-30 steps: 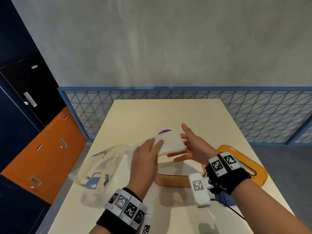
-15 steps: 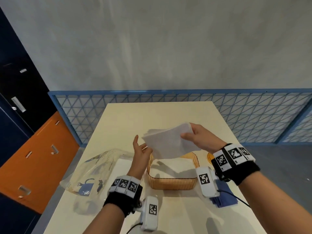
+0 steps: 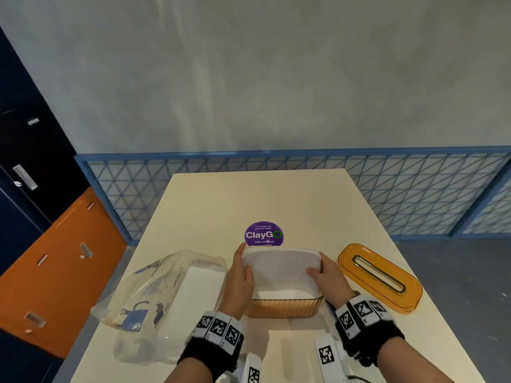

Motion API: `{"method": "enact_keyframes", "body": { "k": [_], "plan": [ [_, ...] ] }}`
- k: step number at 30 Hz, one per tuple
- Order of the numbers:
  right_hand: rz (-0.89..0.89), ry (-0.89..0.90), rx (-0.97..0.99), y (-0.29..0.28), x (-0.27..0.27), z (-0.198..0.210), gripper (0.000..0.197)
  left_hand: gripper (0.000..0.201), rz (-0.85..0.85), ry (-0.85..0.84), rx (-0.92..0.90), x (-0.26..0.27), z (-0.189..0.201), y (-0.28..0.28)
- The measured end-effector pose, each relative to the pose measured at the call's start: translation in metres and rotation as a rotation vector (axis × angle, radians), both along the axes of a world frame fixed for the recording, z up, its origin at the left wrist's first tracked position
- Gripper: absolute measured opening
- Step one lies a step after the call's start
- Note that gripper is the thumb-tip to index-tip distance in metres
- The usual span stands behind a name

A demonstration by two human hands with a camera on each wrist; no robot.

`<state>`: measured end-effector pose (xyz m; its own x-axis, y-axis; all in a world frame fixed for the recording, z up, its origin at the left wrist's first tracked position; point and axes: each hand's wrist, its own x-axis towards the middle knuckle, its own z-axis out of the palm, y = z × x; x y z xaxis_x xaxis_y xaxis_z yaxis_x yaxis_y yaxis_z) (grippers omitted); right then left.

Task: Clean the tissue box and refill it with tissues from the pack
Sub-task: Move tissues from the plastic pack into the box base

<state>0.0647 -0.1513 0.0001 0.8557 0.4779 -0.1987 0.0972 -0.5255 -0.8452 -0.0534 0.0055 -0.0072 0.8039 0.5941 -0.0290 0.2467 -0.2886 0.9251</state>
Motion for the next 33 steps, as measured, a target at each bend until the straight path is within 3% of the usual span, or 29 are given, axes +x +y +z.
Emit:
{"method": "enact_keyframes", "body": {
  "k": [4, 6, 10, 15, 19, 22, 24, 26, 29, 33],
  "plan": [
    [-0.056, -0.037, -0.021, 0.007, 0.012, 0.004, 0.027, 0.056, 0.142, 0.003, 0.081, 0.011, 0.007, 0.001],
    [-0.052, -0.04, -0.101, 0.01, 0.018, 0.003, 0.027, 0.06, 0.183, 0.134, 0.14, 0.018, 0.01, 0.001],
    [-0.021, -0.03, -0.272, 0.015, 0.02, -0.003, 0.033, 0.078, 0.109, 0.497, 0.273, 0.027, 0.008, -0.002],
    [0.085, -0.12, -0.444, 0.018, 0.015, -0.004, 0.043, 0.084, 0.019, 0.587, 0.46, 0.031, -0.002, -0.002],
    [0.245, -0.433, -0.578, 0.016, 0.007, 0.003, 0.053, 0.081, 0.007, 0.608, 0.747, 0.032, -0.005, -0.007],
    [0.336, -0.677, -0.614, 0.016, 0.002, 0.009, 0.046, 0.061, -0.137, 0.551, 0.919, 0.031, -0.002, -0.006],
    [0.493, -0.591, -0.713, 0.016, 0.003, 0.008, 0.048, 0.049, -0.328, 0.651, 0.918, 0.031, 0.0, -0.002],
    [0.604, -0.395, -0.876, 0.017, 0.004, 0.006, 0.058, 0.048, -0.473, 0.814, 0.909, 0.031, 0.0, 0.005],
    [0.644, -0.288, -1.016, 0.018, 0.006, 0.002, 0.064, 0.058, -0.549, 0.954, 0.898, 0.033, -0.001, 0.012],
    [0.631, -0.248, -1.045, 0.026, 0.004, -0.002, 0.059, 0.067, -0.588, 1.011, 0.913, 0.033, 0.001, 0.009]
  ]
}}
